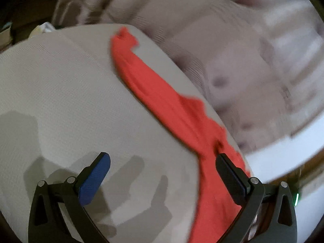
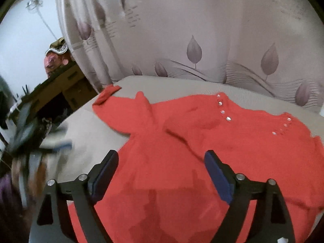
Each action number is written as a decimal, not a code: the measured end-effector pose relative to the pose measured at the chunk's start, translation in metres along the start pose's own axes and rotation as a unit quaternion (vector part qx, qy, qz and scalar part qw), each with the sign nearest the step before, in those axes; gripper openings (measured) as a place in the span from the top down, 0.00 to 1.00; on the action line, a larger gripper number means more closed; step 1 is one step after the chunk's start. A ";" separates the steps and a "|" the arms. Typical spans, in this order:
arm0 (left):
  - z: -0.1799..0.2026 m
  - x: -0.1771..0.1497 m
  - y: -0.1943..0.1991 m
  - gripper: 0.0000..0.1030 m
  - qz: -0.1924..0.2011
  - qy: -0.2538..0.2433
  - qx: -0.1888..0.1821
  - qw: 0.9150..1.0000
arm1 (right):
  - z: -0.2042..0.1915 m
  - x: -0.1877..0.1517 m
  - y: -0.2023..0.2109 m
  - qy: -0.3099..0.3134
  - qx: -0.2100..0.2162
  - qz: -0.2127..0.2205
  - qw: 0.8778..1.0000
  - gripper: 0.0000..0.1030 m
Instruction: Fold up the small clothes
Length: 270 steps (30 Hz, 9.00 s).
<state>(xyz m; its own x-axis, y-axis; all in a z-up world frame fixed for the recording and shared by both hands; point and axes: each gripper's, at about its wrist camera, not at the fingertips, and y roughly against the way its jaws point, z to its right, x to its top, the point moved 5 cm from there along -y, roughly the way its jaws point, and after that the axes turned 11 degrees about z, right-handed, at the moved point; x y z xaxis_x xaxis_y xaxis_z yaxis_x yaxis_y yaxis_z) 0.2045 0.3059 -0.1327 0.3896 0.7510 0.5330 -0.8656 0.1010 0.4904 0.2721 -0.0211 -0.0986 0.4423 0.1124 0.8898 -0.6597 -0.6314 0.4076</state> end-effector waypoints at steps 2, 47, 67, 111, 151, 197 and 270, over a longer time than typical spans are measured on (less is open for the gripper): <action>-0.015 0.035 -0.022 0.00 -0.001 -0.005 0.021 1.000 | 0.001 -0.012 0.005 0.008 -0.013 -0.010 1.000 0.17; 0.349 -0.210 -0.157 0.85 -0.152 -0.350 -0.254 0.889 | 0.183 -0.068 0.143 -0.325 -0.068 0.107 0.937 0.16; 0.205 -0.133 -0.087 0.09 -0.061 -0.321 -0.112 0.938 | 0.248 -0.022 0.100 -0.295 -0.076 0.044 0.952 0.16; 0.153 -0.116 -0.093 0.09 -0.043 -0.223 -0.040 0.973 | 0.279 -0.043 0.069 -0.286 -0.182 0.002 0.941 0.93; 0.055 -0.209 0.148 0.18 -0.143 -0.200 -0.191 0.950 | 0.029 -0.216 0.269 -0.264 -0.007 0.015 0.964 0.28; 0.048 -0.200 0.165 0.95 -0.116 -0.094 -0.203 0.968 | 0.027 -0.219 0.263 -0.367 0.084 0.049 0.925 0.90; 0.078 -0.201 0.159 0.93 -0.148 -0.179 -0.222 0.947 | 0.020 -0.203 0.275 -0.378 0.131 0.079 0.913 0.90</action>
<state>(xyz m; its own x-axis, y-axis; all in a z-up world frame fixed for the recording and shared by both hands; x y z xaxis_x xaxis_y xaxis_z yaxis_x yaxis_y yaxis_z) 0.0131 0.1203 -0.1076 0.6490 0.3851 0.6561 -0.7173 0.5970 0.3592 0.0131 -0.2331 -0.1717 0.7130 -0.4955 0.4962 -0.6275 -0.7666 0.1361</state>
